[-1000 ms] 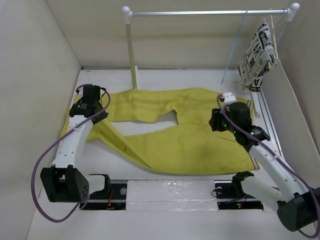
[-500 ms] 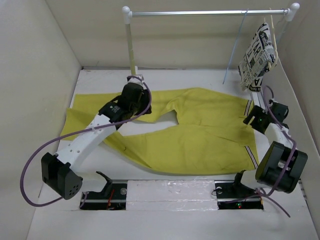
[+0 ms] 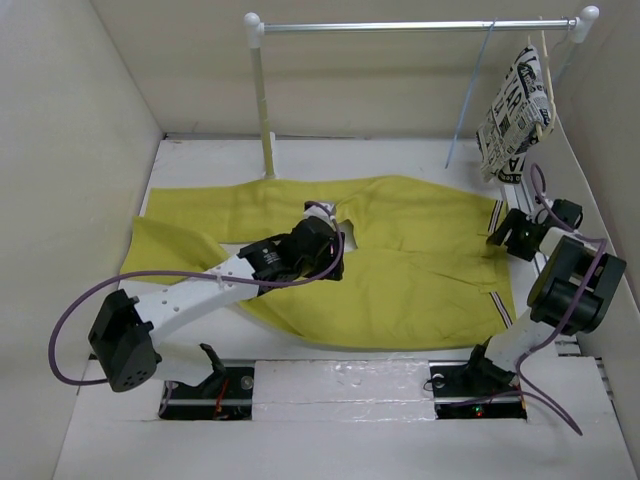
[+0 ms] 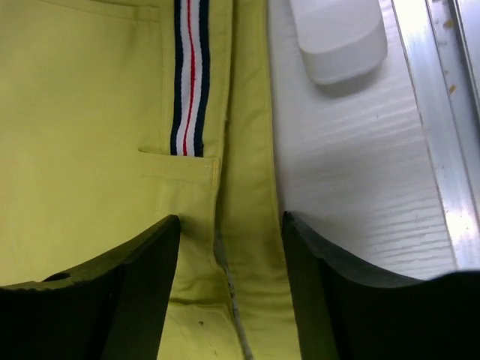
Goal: Place the trousers on the hanger
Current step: Flatten out the trousers at the center of the board.
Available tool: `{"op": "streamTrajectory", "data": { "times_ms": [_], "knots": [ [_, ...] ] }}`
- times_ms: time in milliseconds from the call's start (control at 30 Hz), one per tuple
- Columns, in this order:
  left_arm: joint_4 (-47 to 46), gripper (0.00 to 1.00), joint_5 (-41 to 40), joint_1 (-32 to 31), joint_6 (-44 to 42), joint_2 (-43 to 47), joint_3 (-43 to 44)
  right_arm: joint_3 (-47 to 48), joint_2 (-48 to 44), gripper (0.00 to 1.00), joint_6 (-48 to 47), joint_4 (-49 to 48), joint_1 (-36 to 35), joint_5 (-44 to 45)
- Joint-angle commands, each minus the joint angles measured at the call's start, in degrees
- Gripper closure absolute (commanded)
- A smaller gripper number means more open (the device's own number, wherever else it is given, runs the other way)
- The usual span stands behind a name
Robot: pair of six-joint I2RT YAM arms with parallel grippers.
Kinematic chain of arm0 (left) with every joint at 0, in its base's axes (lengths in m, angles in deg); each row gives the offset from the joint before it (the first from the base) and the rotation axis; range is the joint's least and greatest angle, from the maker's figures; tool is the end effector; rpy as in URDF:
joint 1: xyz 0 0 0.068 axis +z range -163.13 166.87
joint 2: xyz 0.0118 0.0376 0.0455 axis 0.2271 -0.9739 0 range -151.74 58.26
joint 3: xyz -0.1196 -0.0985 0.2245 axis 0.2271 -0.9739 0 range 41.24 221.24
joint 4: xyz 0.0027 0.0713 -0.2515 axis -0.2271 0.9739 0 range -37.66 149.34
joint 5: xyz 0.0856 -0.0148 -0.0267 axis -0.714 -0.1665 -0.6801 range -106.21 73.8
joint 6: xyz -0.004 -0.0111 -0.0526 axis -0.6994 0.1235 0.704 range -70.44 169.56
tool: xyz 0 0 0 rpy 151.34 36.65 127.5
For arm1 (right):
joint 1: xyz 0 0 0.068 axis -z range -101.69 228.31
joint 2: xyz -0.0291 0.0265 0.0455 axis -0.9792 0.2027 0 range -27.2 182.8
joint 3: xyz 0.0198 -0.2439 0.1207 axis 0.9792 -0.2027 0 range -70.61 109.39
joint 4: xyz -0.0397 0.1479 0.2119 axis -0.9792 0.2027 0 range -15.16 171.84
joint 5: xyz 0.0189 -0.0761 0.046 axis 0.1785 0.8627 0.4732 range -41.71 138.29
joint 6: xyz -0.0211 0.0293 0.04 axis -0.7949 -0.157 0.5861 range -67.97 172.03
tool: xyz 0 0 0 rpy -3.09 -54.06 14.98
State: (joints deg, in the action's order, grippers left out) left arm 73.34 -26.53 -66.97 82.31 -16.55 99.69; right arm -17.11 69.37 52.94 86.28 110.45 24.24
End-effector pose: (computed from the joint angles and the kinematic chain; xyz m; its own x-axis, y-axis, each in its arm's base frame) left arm 0.1761 -0.2299 0.2908 -0.6853 0.0357 -0.7274 0.4038 0.8499 -0.3387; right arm 0.2889 -0.1644 0.1656 -0.6848 0.4475 -0.5751 0.2964 0.8921 0.3412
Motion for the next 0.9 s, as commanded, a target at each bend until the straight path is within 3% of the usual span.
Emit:
{"op": "streamTrajectory", "data": {
  "times_ms": [0,33,100,133,233,367,600,733,833,867],
  "knots": [
    [-2.89,0.42,-0.48,0.41,2.23,-0.17,-0.45,-1.81,-0.16,0.4,0.75,-2.47,0.55,-2.92],
    [-2.8,0.42,-0.92,0.41,2.05,-0.25,-0.45,-2.08,0.02,0.62,0.94,-3.0,0.55,-3.1],
    [-2.19,0.43,-2.32,0.41,1.79,-0.43,0.16,-3.48,-0.85,0.91,1.9,-3.88,1.69,-3.89],
    [-1.4,0.43,-2.85,0.41,1.79,-0.43,0.34,-4.27,-2.08,1.0,2.51,-5.45,1.7,-3.55],
    [-0.26,0.43,-4.35,0.41,2.57,-0.69,0.26,-6.82,-8.91,1.0,4.98,-6.7,2.92,-0.83],
    [1.76,0.42,-6.81,0.41,5.21,-0.69,0.17,-2.53,-13.86,1.0,5.86,-2.14,4.24,5.67],
    [5.9,0.38,-10.94,5.93,5.04,1.41,-1.15,11.88,-7.29,1.0,6.56,5.78,5.74,13.07],
    [10.37,0.31,-12.0,13.92,4.69,3.0,-1.59,16.28,-5.79,0.39,5.43,8.23,3.73,12.63],
    [11.43,0.3,-7.72,25.84,3.99,6.32,-4.04,13.69,-11.89,0.37,5.33,7.57,-1.79,8.25],
    [11.44,0.3,-7.69,25.89,3.99,7.03,-4.84,11.39,-11.94,0.37,6.03,7.54,-1.82,8.23]
  ]
}}
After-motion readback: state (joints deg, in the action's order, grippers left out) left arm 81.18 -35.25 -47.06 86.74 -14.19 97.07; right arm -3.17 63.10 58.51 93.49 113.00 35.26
